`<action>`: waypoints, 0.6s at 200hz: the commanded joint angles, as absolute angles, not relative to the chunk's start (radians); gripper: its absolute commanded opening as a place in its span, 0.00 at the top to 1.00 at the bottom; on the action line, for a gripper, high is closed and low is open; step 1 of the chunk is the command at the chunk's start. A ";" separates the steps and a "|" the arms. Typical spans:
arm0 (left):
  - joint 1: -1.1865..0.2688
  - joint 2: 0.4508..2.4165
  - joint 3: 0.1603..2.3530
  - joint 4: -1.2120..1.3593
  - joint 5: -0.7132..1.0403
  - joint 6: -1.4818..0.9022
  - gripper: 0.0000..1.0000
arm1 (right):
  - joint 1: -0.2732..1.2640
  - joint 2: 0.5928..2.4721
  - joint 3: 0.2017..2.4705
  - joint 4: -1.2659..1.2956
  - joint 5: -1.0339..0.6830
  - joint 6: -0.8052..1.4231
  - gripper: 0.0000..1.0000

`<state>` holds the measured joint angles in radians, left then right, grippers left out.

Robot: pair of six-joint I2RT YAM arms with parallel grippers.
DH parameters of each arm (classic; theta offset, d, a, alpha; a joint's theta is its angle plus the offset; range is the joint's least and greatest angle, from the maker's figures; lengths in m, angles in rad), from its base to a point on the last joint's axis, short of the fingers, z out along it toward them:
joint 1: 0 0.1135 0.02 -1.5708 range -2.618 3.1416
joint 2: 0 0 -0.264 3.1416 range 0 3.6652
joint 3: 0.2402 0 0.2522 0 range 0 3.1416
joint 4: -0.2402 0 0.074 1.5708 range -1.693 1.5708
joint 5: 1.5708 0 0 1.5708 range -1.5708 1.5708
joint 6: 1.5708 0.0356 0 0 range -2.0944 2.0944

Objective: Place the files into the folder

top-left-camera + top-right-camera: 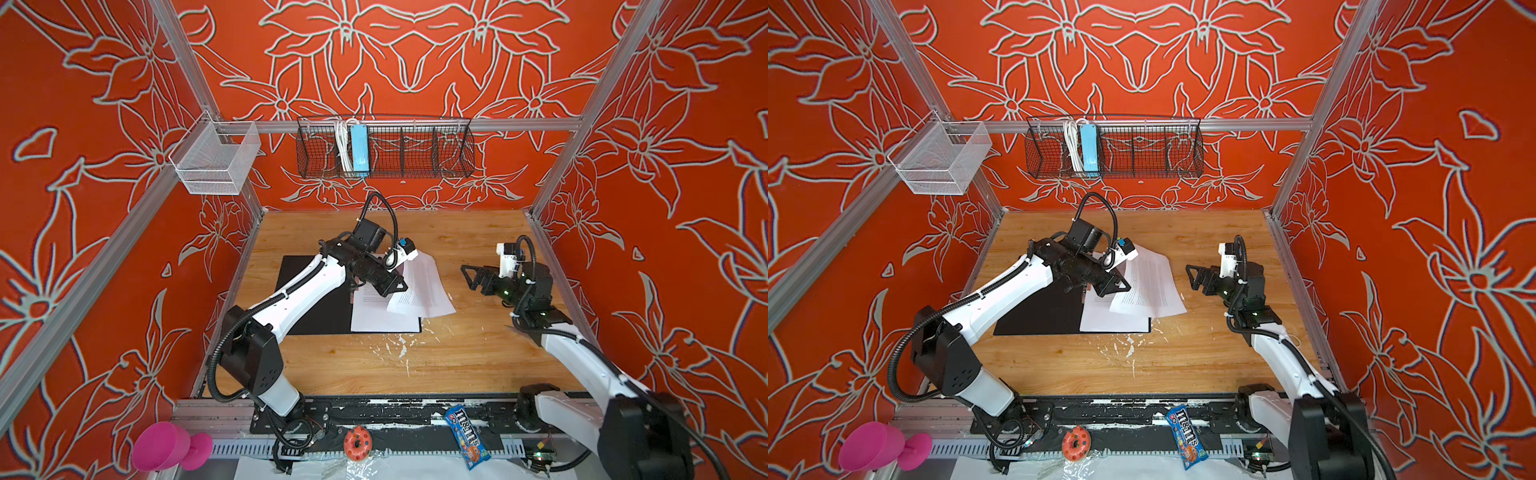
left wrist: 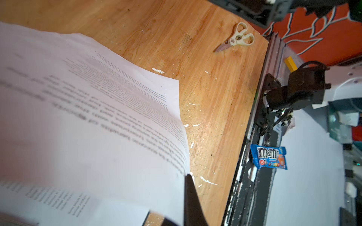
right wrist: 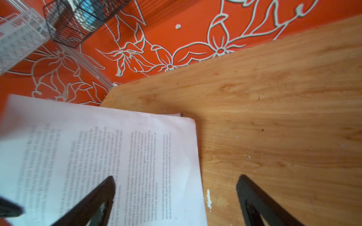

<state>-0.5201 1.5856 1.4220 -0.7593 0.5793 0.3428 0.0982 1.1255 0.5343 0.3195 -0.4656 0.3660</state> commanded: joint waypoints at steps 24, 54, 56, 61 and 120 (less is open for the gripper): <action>-0.524 1.515 1.339 -0.705 0.530 0.684 1.00 | 0.190 1.333 0.670 0.422 -0.640 -0.034 0.05; -0.523 1.541 1.335 -0.670 0.482 0.732 1.00 | 0.194 1.352 0.641 0.545 -0.662 -0.059 0.04; -0.523 1.543 1.339 -0.670 0.483 0.735 1.00 | 0.195 1.350 0.643 0.545 -0.675 -0.062 0.05; -0.523 1.551 1.345 -0.673 0.489 0.742 1.00 | 0.201 1.347 0.655 0.520 -0.696 -0.083 0.04; -0.523 1.582 1.332 -0.657 0.495 0.854 1.00 | 0.264 1.294 0.884 0.016 -0.592 -0.468 0.02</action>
